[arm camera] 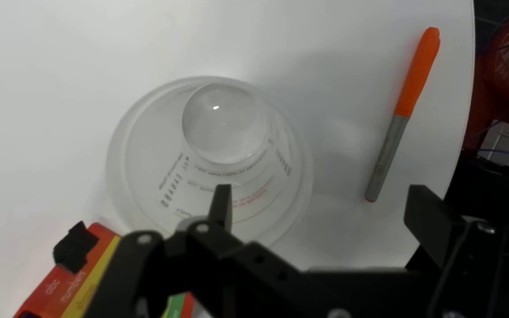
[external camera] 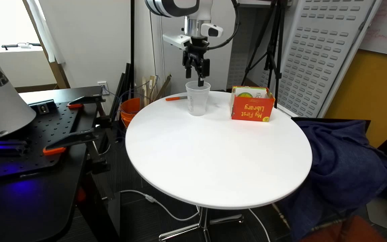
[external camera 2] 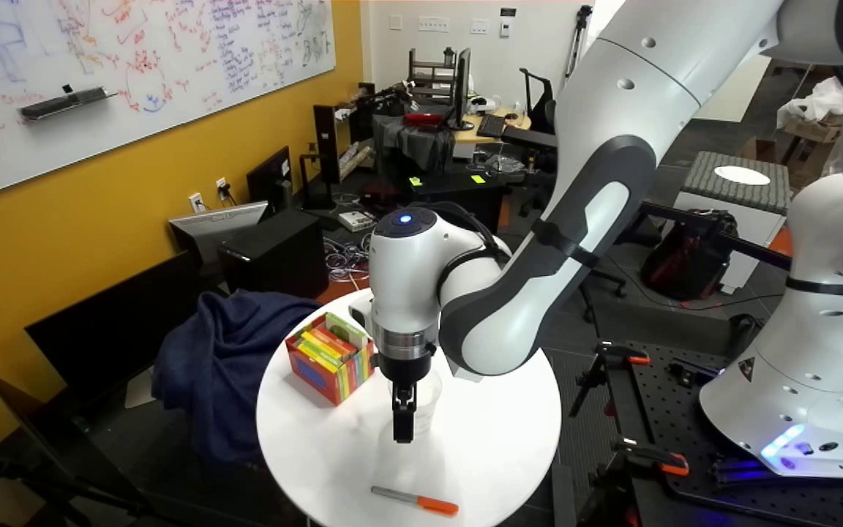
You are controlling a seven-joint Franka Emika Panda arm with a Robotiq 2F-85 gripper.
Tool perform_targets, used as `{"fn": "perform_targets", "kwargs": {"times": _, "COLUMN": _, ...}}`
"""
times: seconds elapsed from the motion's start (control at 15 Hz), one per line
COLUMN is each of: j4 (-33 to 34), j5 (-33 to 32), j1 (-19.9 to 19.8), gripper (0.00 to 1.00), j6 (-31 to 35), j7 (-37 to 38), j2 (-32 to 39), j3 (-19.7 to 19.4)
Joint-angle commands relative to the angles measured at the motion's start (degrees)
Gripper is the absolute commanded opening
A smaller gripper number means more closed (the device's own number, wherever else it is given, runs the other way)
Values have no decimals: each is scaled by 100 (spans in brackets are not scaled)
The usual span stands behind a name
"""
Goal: Slide the colourless container from the right to the left, then put the marker in the container
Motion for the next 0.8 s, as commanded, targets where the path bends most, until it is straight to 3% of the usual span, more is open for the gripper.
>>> {"fn": "perform_targets", "kwargs": {"times": 0.0, "j4": -26, "j5": -246, "j1": 226, "gripper": 100, "j6": -174, "j7": 509, "j2": -222, "j3": -130}}
{"fn": "perform_targets", "kwargs": {"times": 0.73, "j4": -490, "j5": -1372, "j1": 676, "gripper": 100, "j6": -326, "j7": 1563, "j2": -1218, "j3": -534}}
